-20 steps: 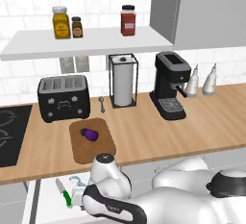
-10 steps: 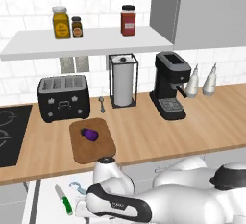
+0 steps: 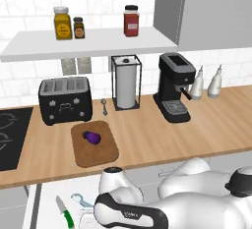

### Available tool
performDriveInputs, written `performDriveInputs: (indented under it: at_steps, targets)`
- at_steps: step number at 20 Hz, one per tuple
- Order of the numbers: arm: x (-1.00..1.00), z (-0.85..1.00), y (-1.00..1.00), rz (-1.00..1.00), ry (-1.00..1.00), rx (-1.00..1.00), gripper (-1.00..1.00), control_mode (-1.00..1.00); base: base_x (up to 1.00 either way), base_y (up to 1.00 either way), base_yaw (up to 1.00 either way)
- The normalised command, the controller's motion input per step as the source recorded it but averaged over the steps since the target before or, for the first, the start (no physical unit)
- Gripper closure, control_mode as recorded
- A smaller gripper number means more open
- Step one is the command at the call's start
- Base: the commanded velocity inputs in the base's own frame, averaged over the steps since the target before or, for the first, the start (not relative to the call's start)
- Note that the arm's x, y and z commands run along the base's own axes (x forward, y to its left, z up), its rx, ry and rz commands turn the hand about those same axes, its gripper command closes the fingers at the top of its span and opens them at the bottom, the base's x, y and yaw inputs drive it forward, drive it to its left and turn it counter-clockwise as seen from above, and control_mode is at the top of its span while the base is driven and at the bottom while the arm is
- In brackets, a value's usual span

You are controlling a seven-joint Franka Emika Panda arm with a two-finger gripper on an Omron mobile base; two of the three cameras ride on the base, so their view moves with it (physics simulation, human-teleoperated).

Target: Place the appropriate cutting tool for cutting the eggplant skin on the cutting board.

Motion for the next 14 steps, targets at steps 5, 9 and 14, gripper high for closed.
performDriveInputs:
  at_steps: [5, 9, 14]
  targets:
    - [0.34, 0.54, 0.36, 0.00, -0.03, 0.00, -1.00, -1.00, 0.00, 0.00, 0.00]
    - [0.47, 0.46, 0.33, 0.00, -0.04, -0.05, -1.00, -1.00, 0.00, 0.00, 0.00]
    - [0.31, 0.12, 0.46, 0.01, -0.01, -0.15, -1.00, -1.00, 0.00, 0.00, 0.00]
